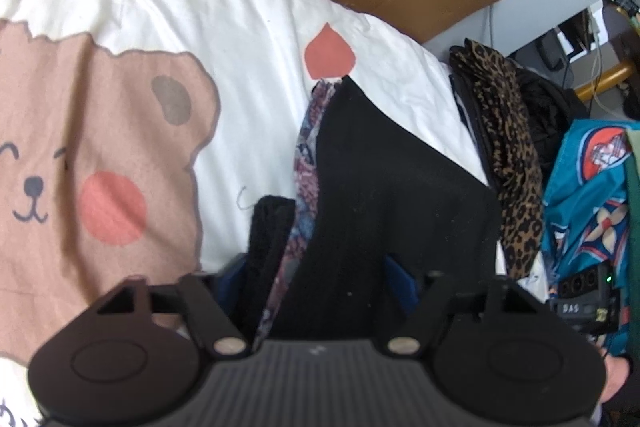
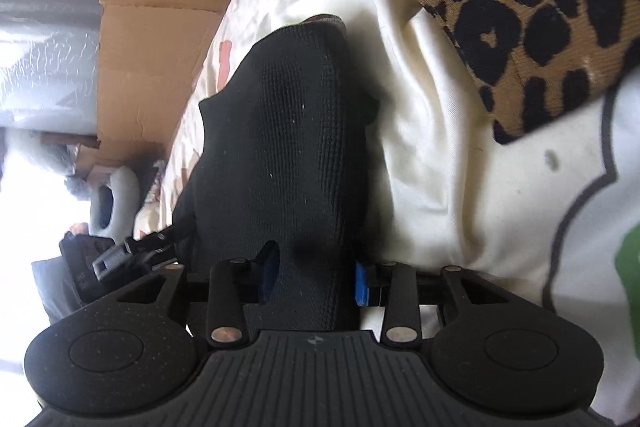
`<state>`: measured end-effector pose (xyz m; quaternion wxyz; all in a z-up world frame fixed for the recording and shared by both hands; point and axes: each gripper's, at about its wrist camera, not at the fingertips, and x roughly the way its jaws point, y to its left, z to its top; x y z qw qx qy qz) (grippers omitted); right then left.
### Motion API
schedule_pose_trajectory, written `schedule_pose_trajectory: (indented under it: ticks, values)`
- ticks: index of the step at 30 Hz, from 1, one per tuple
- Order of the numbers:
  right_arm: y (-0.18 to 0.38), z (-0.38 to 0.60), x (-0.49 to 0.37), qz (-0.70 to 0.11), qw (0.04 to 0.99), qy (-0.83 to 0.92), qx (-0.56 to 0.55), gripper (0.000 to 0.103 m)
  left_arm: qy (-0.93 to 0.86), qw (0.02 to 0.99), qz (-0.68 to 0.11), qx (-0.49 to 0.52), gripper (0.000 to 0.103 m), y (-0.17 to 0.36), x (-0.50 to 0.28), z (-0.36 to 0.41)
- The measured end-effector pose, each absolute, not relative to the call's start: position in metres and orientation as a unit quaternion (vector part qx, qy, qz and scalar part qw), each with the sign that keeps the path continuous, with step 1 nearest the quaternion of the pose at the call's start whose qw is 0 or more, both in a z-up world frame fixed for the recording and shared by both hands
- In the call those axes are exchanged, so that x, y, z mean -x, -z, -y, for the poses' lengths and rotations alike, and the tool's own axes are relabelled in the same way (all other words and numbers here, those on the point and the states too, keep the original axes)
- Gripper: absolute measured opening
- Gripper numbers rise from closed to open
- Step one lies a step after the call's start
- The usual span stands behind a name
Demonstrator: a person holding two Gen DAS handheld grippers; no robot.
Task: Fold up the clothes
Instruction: 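Close both grippers on opposite sides of the folded shorts stack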
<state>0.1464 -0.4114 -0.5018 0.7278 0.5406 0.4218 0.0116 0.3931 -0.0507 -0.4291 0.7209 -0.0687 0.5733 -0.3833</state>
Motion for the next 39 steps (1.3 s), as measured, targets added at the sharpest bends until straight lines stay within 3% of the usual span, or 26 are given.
schedule_pose_trajectory:
  ticks: [1,2,4,9,13,15,17,19,23,25,26,28,29,31,39]
  values:
    - [0.500,0.411,-0.147,-0.423,0.731,-0.010,-0.536,0.028,0.384,0.723,-0.571,0.063,0.054,0.428,-0.392,0.052]
    - [0.497,0.411,-0.148,-0.424,0.734,-0.009,-0.531,0.017,0.386,0.725,-0.567,0.059,0.050,0.426,-0.391,0.052]
    - [0.493,0.411,-0.150,-0.426,0.739,-0.006,-0.521,0.009,0.388,0.729,-0.561,0.053,0.043,0.422,-0.387,0.053]
    - [0.476,0.412,-0.150,-0.410,0.752,-0.017,-0.516,0.008,0.396,0.733,-0.552,0.041,0.037,0.410,-0.385,0.052]
    - [0.481,0.413,-0.152,-0.408,0.743,-0.018,-0.531,0.012,0.384,0.724,-0.571,0.050,0.052,0.418,-0.391,0.055]
    - [0.485,0.413,-0.154,-0.408,0.736,-0.017,-0.540,0.030,0.381,0.717,-0.579,0.067,0.057,0.425,-0.394,0.055]
    - [0.492,0.412,-0.156,-0.405,0.729,-0.016,-0.551,0.040,0.383,0.710,-0.586,0.084,0.063,0.431,-0.397,0.056]
    - [0.500,0.412,-0.158,-0.399,0.722,-0.015,-0.564,0.040,0.387,0.700,-0.590,0.109,0.070,0.436,-0.400,0.055]
    - [0.512,0.408,-0.167,-0.381,0.711,-0.018,-0.590,0.040,0.386,0.684,-0.599,0.157,0.072,0.443,-0.407,0.054]
    - [0.514,0.406,-0.171,-0.375,0.708,-0.017,-0.598,0.040,0.381,0.691,-0.598,0.140,0.056,0.441,-0.406,0.057]
    - [0.514,0.405,-0.173,-0.375,0.709,-0.012,-0.597,0.039,0.379,0.696,-0.597,0.126,0.053,0.439,-0.405,0.059]
    - [0.512,0.403,-0.176,-0.380,0.710,0.000,-0.593,0.025,0.376,0.702,-0.594,0.115,0.043,0.437,-0.403,0.061]
    - [0.511,0.403,-0.177,-0.385,0.711,0.007,-0.589,0.016,0.375,0.704,-0.592,0.112,0.042,0.436,-0.402,0.061]
    - [0.509,0.402,-0.177,-0.389,0.709,0.014,-0.588,0.013,0.373,0.710,-0.588,0.104,0.038,0.434,-0.399,0.063]
    - [0.477,0.396,-0.190,-0.422,0.730,0.058,-0.535,0.009,0.353,0.735,-0.574,0.076,0.033,0.412,-0.385,0.070]
